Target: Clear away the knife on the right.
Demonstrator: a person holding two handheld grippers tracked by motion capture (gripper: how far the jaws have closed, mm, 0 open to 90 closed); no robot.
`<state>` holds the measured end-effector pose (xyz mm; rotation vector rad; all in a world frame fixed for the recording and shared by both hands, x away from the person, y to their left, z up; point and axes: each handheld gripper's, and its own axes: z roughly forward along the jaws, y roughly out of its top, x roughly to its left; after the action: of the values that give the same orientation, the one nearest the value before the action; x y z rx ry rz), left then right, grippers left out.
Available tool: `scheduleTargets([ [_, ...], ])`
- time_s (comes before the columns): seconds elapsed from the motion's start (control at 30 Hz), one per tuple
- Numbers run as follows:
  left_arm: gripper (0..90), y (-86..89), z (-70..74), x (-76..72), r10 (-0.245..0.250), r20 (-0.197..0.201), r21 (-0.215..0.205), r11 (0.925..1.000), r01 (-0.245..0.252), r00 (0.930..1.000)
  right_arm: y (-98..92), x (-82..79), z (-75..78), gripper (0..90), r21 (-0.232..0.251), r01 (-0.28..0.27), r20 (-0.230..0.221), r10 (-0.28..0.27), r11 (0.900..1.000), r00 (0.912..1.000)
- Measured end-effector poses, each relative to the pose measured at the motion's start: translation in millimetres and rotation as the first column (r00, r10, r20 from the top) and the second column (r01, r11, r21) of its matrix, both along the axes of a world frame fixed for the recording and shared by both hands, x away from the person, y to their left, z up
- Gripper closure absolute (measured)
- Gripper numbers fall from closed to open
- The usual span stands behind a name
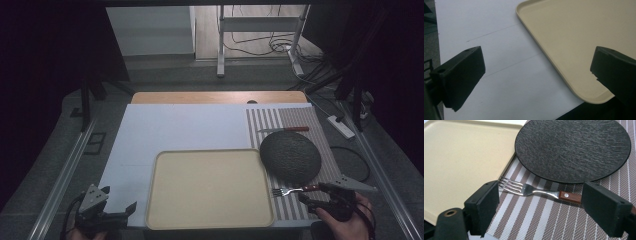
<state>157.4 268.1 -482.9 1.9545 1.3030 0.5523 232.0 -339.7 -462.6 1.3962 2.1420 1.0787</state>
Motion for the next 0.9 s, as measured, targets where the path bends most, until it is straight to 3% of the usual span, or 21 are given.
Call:
scheduleTargets([
  [0.17, 0.0, 1.0, -0.4, 0.1, -0.003, -0.003, -0.007, 1.0000, 0.003, 1.0000, -1.0, 1.2, -0.1, 14.0, 0.013, -0.006, -0.010, 0.006, 1.000, 0.9999],
  [0.67, 0.0, 1.5, -0.6, 0.7, -0.015, -0.011, -0.013, 0.9998, 0.015, 0.9998, 3.2, 2.7, -0.7, 13.0, -0.024, -0.019, -0.025, 0.019, 1.000, 0.9995],
  [0.9, 0.0, 1.1, -0.7, 1.2, -0.020, -0.015, -0.009, 0.9998, 0.020, 0.9997, 0.1, 5.3, 0.5, 13.4, 0.011, -0.003, -0.052, 0.003, 1.000, 0.9987],
])
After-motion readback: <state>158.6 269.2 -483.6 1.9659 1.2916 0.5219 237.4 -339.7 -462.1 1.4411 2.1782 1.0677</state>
